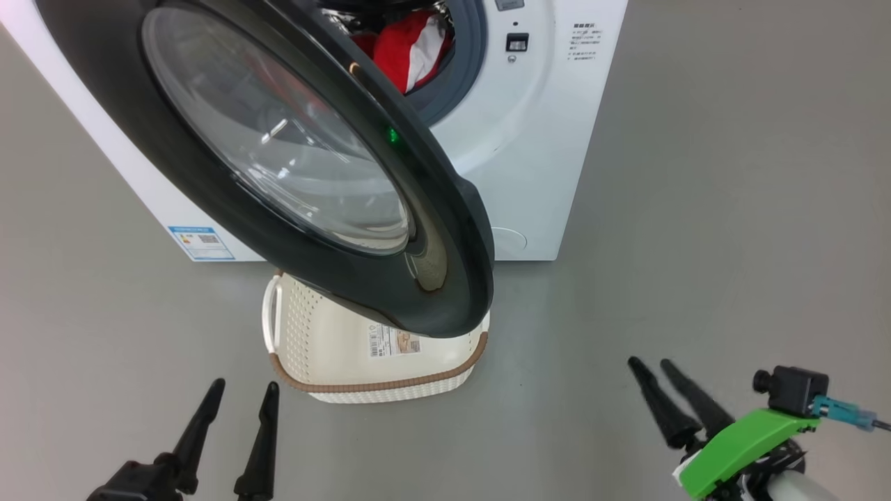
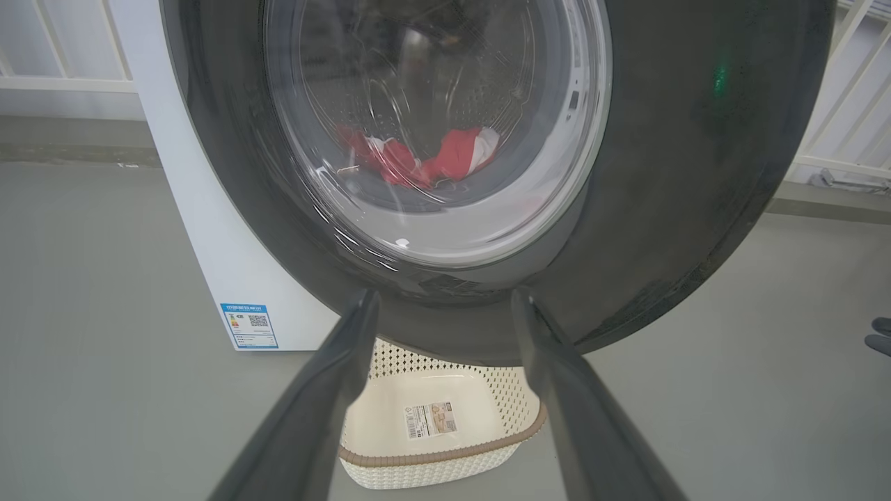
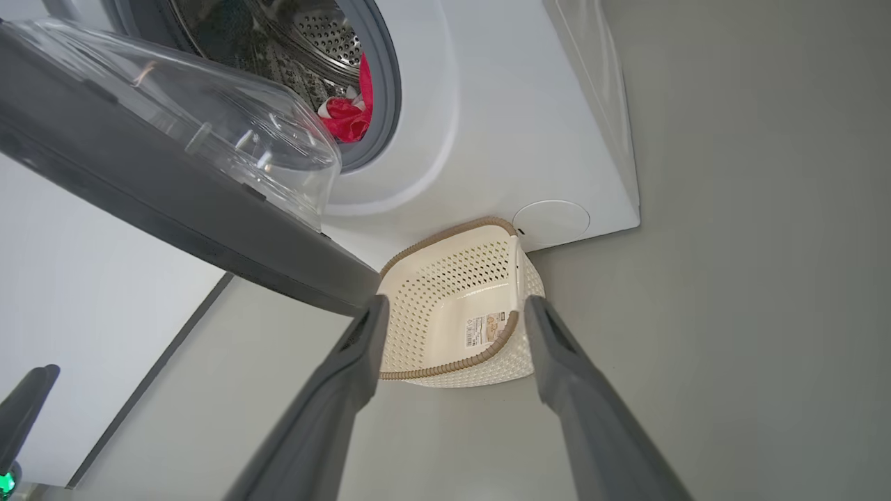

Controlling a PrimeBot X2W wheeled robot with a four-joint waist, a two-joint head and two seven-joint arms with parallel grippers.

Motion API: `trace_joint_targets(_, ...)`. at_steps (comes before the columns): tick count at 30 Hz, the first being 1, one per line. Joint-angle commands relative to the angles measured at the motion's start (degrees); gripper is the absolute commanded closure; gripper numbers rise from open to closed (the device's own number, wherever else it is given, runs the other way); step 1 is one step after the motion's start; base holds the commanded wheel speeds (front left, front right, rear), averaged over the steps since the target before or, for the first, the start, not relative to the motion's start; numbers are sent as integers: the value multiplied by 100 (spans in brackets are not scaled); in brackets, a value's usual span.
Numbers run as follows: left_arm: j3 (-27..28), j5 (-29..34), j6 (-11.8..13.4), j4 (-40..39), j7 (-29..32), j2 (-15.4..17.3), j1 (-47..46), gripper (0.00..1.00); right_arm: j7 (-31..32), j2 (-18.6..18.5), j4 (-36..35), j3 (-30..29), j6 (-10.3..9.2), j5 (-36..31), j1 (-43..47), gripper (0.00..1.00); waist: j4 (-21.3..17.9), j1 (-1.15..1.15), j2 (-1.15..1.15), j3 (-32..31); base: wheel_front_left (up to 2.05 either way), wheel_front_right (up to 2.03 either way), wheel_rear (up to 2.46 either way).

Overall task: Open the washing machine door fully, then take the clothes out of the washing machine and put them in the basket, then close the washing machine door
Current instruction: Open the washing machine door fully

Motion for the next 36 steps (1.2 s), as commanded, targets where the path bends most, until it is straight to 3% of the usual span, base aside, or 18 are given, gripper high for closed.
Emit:
trace_joint_targets(1, 230, 70, -31, -112, -69, 79, 5, 0, -78, -20, -54, -106, 45, -293, 51, 0, -15, 0, 0, -3, 0, 0, 0)
trace_joint_targets(8, 228, 75, -31, -103, -69, 76, 14, 0, -83, 437, -126, -1017, 45, -1838, 394, 0, -45, 0, 0, -15, 0, 0, 0)
trace_joint_targets(10, 226, 75, -31, -103, -69, 78, 15, 0, -83, 528, -174, -1191, 45, -2009, 451, 0, -47, 0, 0, -15, 0, 0, 0)
trace_joint_targets(26, 219, 122, -31, -200, -69, 57, 50, 0, -84, 1568, -1371, -3239, 45, -4862, 1354, 0, 24, 0, 0, -89, 0, 0, 0)
trace_joint_targets(30, 225, 131, -31, -228, -69, 55, 70, 0, -84, 1739, -1686, -3614, 45, -5260, 1503, 0, 34, 0, 0, -109, 0, 0, 0)
trace_joint_targets(36, 209, 150, -31, -247, -69, 46, 105, 0, -84, 1834, -1719, -3695, 45, -5593, 1687, 0, 38, 0, 0, -139, 0, 0, 0)
